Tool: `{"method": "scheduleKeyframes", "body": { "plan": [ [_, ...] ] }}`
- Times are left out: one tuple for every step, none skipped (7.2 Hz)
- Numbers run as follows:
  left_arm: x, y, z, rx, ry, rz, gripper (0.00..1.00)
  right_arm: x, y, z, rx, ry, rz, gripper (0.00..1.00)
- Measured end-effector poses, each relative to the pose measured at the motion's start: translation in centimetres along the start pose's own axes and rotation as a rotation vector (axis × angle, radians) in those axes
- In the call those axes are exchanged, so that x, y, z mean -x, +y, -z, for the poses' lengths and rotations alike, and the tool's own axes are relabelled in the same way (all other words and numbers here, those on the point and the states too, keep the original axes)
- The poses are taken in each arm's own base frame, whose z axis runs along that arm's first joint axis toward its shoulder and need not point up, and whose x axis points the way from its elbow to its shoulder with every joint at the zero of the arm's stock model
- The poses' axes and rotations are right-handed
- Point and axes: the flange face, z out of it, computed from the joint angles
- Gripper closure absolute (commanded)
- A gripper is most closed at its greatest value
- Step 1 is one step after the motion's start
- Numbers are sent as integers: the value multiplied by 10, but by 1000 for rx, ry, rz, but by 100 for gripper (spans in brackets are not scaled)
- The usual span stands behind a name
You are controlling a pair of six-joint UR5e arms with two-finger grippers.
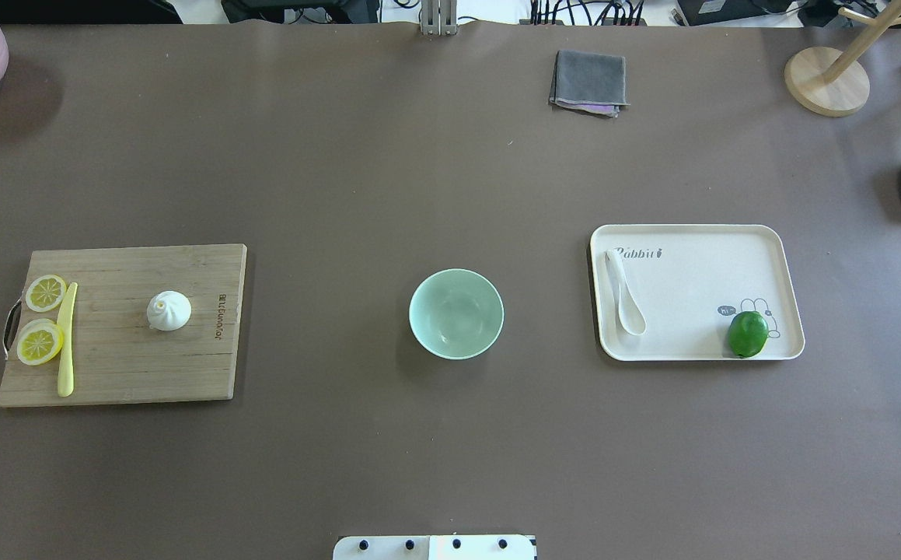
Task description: Put spoon and bun in bowl
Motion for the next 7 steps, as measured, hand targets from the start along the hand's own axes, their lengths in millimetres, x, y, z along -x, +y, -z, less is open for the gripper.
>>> {"method": "scheduleKeyframes", "body": {
  "plan": [
    [3,3,1,-4,-1,4,2,1,-1,1,-3,-1,2,0],
    [7,6,3,-6,-1,11,2,2,-2,3,-6,-3,3,0],
    [9,7,3,-5,-1,18,2,4,-2,4,-8,-4,4,0],
    [10,8,2,-4,-2,22,2,5,-1,5,-10,-6,6,0],
    [11,8,1,-2,-4,26,2,6,0,7,-12,-8,8,0],
    [12,8,1,0,-5,28,2,8,0,8,-14,-11,11,0],
    [11,8,1,1,-6,29,2,9,-1,9,-16,-12,13,0]
  ]
}}
